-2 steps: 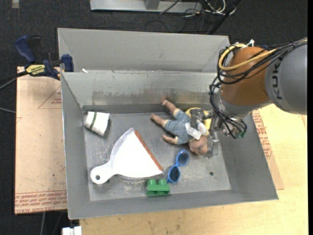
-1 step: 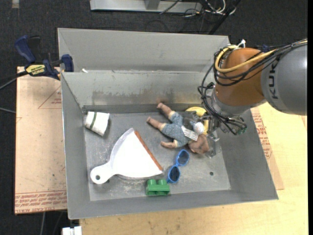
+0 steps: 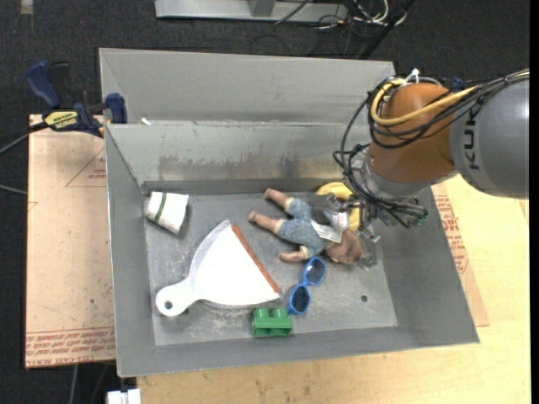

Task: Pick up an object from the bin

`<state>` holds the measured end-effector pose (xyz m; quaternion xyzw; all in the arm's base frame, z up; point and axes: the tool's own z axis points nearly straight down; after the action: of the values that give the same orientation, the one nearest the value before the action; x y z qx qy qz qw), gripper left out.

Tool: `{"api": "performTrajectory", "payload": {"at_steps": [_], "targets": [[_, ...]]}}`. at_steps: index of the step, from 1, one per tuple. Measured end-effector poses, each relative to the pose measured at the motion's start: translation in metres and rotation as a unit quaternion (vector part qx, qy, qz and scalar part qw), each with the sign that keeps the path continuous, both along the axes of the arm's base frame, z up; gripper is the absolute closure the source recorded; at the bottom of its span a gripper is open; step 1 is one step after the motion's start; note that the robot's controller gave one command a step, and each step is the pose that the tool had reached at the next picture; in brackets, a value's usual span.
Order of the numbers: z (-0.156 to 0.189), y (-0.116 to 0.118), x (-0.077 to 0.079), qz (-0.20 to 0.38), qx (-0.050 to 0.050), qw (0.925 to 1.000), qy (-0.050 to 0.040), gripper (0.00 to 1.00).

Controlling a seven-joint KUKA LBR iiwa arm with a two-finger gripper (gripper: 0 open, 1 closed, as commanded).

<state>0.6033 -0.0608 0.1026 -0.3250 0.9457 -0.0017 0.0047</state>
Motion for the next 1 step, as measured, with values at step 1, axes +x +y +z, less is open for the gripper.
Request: {"api": "performTrajectory", "payload": {"at_steps": [1], "targets": [[-0.0061, 0.0028, -0.0010, -0.081, 0.001, 0.9967, -0.0011, 0.00]]}}
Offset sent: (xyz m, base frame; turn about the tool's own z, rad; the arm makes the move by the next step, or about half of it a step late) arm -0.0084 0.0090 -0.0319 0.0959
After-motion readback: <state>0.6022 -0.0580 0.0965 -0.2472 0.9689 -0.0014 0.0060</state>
